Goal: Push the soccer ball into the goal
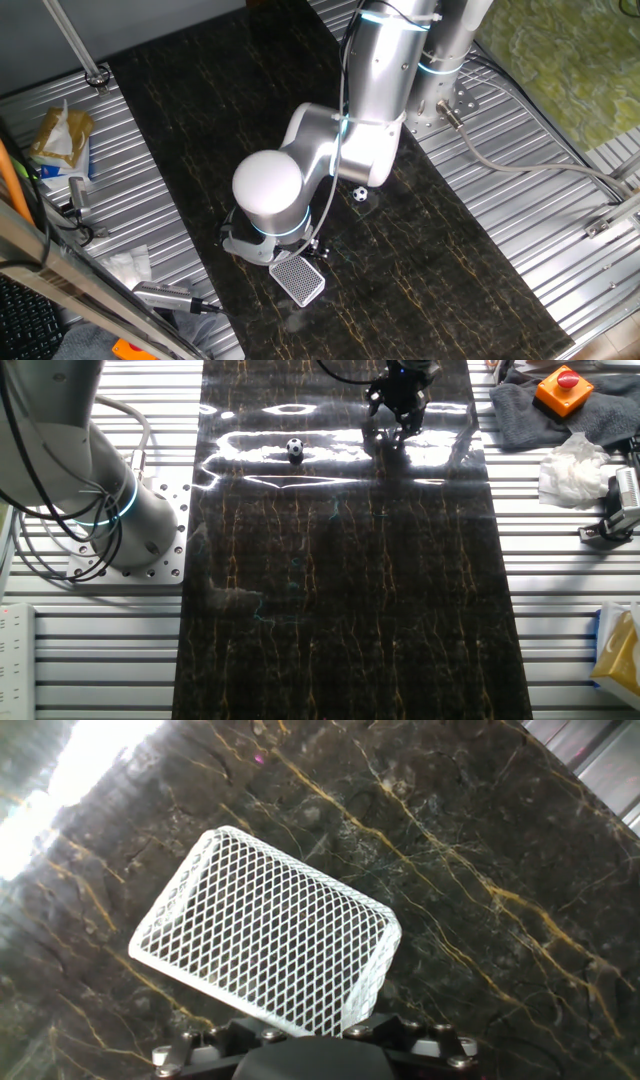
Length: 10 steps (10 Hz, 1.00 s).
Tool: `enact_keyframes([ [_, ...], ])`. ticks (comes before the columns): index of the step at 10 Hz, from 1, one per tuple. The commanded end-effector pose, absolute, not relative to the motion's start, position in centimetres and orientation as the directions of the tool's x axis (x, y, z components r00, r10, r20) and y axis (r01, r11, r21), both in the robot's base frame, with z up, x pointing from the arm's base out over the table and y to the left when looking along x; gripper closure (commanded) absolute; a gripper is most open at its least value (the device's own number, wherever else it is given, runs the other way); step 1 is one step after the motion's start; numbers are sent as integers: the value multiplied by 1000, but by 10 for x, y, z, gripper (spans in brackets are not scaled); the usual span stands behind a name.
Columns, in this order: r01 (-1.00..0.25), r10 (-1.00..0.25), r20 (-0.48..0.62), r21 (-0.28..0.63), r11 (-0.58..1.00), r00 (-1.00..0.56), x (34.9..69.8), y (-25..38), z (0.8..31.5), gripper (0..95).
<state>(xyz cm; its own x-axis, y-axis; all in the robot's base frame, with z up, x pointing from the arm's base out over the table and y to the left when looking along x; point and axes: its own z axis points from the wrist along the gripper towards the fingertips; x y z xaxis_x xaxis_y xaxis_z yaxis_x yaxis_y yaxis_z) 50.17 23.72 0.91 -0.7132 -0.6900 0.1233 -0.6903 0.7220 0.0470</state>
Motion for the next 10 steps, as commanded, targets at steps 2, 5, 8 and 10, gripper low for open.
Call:
enact_keyframes([
  [2, -674, -672, 125, 36, 738, -730, 502, 237, 9, 0],
  [5, -645, -642, 113, 18, 764, -758, 502, 237, 9, 0],
  [8, -607, -604, 114, 11, 795, -789, 502, 237, 9, 0],
  [10, -587, -583, 114, -6, 810, -805, 502, 237, 9, 190],
])
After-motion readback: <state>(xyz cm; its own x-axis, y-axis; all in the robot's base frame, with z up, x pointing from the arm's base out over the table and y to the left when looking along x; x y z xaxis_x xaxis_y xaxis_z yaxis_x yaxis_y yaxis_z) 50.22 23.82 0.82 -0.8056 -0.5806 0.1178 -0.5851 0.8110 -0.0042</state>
